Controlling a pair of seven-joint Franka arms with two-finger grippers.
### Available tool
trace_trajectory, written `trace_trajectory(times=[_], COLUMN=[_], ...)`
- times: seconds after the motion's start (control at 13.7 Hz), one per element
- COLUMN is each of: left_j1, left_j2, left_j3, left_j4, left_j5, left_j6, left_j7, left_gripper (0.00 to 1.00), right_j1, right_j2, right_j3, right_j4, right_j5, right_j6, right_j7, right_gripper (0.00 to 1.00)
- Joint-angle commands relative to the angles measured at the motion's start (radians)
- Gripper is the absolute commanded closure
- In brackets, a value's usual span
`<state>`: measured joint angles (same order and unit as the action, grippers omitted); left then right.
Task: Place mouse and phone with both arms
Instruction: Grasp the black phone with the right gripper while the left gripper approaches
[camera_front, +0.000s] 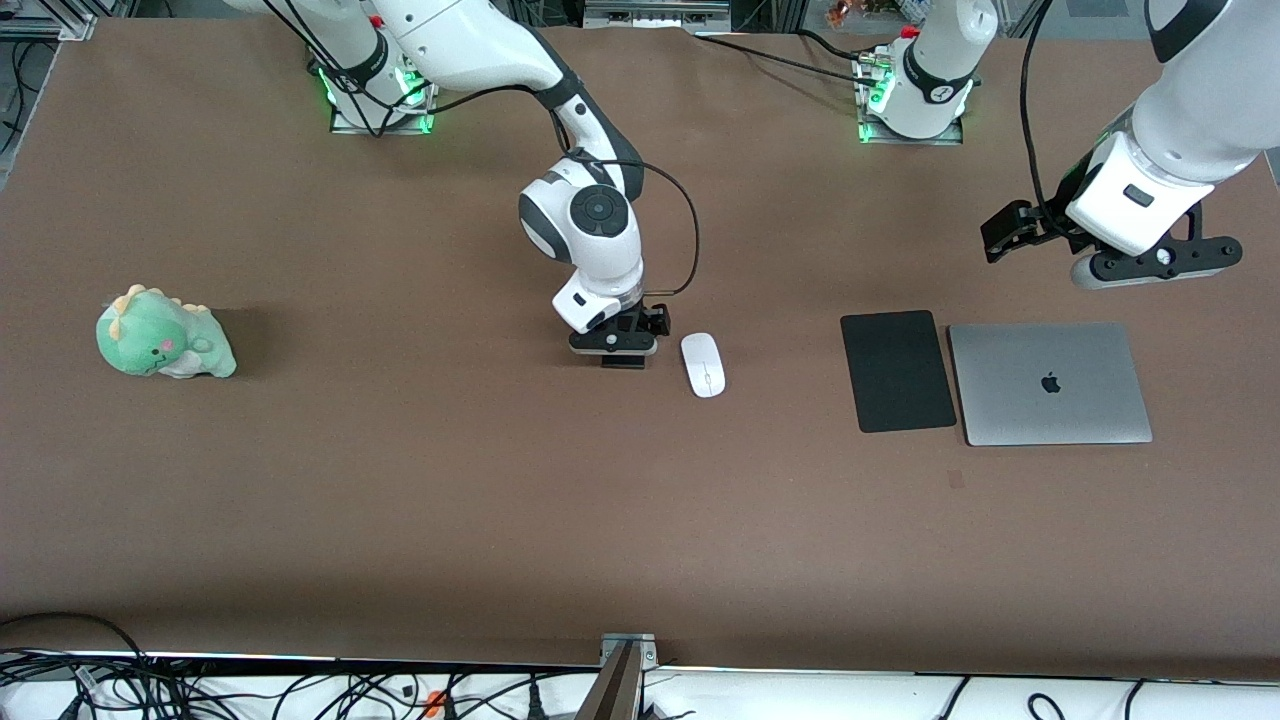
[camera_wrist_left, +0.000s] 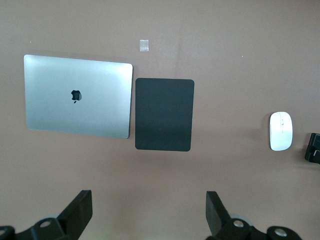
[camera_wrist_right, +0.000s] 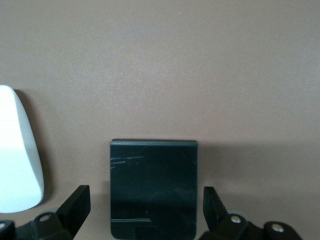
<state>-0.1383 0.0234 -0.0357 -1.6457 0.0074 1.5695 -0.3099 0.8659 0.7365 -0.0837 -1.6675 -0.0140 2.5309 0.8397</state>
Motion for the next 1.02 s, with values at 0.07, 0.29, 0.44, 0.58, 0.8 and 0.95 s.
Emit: trace_trajectory(times=[0.07,0.29,0.44,0.58,0.8,0.95], left_j1=[-0.009,-0.015,-0.02,-0.023,-0.033,-0.046], left_j2=[0.039,0.067,0.102,0.131,0.17,0.188], left_j3=[-0.006,-0.019,-0.033,-0.036,-0.043,-0.046], left_j4=[0.012,0.012,0.012,0.012,0.012,0.011], left_j5=[-0.003,-0.03,-0.032,-0.055,-0.096,-0.096], left_j6=[0.012,0.032,0.066,0.09,0.132,0.162], left_j7=[0.012,0.009,-0.003,-0.003,0.002,0.006], left_gripper=[0.0,0.0,0.0,0.0,0.0,0.0], right_j1=[0.01,0.007,0.005,0.004,0.004,0.004], right_j2=[0.027,0.043,0.047,0.047,0.063,0.076], right_j3=[-0.018,-0.019,-0.019,-0.019,-0.027,-0.031], right_j4=[0.006,0.008,0.008,0.008,0.008,0.008], right_j5=[-0.037,-0.037,-0.037,-0.037,-0.069,-0.075], right_j6=[0.04,0.077,0.101,0.101,0.104,0.106], right_j7=[0.01,0.009,0.006,0.002,0.002,0.002], right_gripper=[0.0,0.0,0.0,0.0,0.0,0.02])
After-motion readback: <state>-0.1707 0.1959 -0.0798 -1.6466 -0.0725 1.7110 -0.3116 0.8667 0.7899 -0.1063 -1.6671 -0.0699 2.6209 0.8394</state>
